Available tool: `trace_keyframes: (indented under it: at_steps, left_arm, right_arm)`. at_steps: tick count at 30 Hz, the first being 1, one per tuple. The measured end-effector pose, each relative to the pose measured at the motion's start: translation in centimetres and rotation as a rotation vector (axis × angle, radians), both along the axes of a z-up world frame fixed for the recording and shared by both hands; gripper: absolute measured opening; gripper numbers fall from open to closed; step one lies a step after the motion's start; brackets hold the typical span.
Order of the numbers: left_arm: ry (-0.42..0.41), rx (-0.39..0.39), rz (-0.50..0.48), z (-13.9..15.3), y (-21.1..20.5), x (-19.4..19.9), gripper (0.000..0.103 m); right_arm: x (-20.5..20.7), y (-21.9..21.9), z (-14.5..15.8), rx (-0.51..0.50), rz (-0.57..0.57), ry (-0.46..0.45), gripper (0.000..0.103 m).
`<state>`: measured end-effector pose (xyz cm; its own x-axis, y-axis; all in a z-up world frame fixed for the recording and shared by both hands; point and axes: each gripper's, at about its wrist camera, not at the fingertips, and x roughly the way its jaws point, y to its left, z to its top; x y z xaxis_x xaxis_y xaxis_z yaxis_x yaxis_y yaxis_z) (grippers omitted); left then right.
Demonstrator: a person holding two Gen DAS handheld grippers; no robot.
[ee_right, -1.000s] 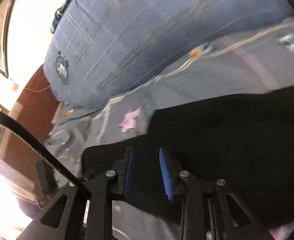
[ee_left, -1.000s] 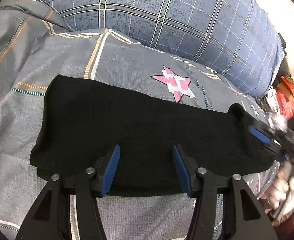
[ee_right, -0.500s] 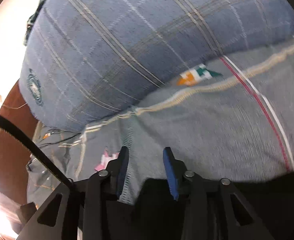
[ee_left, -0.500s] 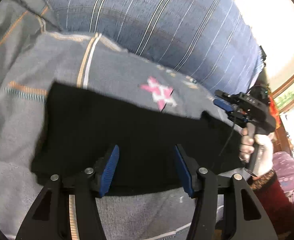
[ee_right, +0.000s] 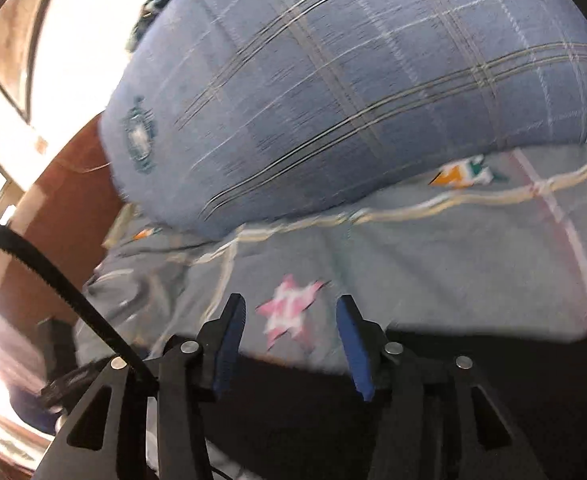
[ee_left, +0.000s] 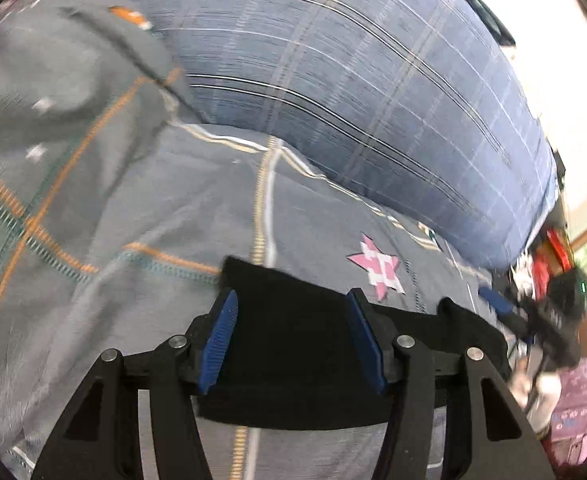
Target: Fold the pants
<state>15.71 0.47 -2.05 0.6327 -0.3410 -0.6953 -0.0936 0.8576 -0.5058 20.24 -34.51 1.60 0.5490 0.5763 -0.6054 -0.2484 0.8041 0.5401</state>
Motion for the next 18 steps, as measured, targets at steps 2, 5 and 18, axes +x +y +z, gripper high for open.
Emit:
trace_keyframes:
  at_steps: [2, 5, 18]
  left_arm:
    - [0.044, -0.073, 0.015, -1.4, 0.8, -0.6, 0.055]
    - [0.049, -0.087, -0.006, -2.9, 1.0, -1.6, 0.055]
    - [0.054, -0.227, 0.039, -7.2, 2.4, -4.2, 0.055]
  right_arm:
    - [-1.3, 1.9, -0.3, -0.03, 0.026, 0.02, 0.054]
    - [-2.2, 6.4, -0.4, -0.024, 0.183, 0.095, 0.054]
    - [1.3, 28.9, -4.2, -0.41, 0.499, 0.363, 0.063]
